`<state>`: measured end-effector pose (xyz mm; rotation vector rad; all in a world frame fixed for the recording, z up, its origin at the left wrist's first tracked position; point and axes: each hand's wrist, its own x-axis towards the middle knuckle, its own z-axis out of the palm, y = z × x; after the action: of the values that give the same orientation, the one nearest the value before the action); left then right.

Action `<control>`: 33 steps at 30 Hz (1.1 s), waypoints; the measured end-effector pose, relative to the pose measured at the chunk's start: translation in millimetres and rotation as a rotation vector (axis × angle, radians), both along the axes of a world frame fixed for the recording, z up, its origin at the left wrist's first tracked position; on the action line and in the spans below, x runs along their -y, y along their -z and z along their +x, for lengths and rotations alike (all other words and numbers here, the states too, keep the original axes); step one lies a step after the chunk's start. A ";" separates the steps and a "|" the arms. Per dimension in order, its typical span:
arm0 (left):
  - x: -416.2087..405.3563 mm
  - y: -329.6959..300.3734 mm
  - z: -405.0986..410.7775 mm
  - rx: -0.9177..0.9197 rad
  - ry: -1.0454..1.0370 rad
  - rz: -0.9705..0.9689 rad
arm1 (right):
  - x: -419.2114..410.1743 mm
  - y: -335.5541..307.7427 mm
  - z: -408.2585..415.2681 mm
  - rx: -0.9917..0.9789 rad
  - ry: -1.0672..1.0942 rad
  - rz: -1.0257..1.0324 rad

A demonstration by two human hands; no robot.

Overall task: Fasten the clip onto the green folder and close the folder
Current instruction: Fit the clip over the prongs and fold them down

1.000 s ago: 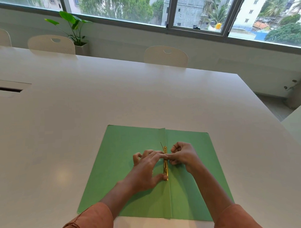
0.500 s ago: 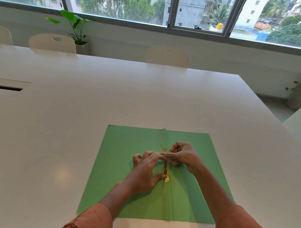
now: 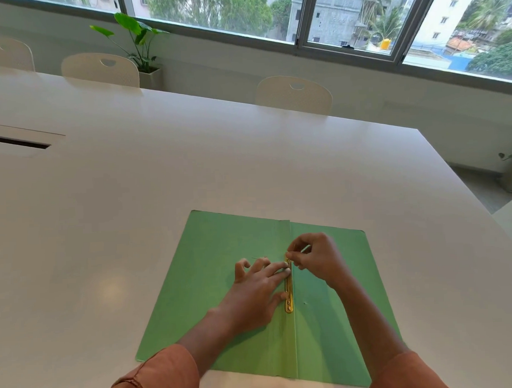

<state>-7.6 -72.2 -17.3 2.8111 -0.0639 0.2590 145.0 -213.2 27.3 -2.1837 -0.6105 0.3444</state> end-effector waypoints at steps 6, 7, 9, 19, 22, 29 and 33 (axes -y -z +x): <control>5.4 -0.7 1.4 0.024 -0.006 0.062 | 4.4 -4.3 16.9 -0.233 0.038 -0.040; 5.7 -1.6 1.4 0.025 -0.006 0.067 | 3.2 -4.3 18.5 -0.241 0.037 -0.055; 6.8 -3.7 2.4 0.028 0.001 0.081 | 1.2 -4.6 21.0 -0.242 0.032 -0.084; 8.3 -12.1 3.0 0.020 0.010 0.140 | -17.8 -5.4 26.2 -0.162 -0.020 -0.218; 8.7 -14.1 3.8 0.019 0.011 0.147 | -18.2 -2.0 26.5 -0.136 -0.006 -0.239; 8.9 -15.0 3.3 0.024 0.012 0.152 | -23.5 0.3 24.2 -0.071 0.023 -0.295; 8.8 -16.4 4.5 0.022 0.014 0.152 | -26.9 -4.9 21.9 0.009 -0.018 -0.333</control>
<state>-3.1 -80.9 -0.9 2.9579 -0.1122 0.2939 166.9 -186.4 32.2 -2.4990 -0.6127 0.4745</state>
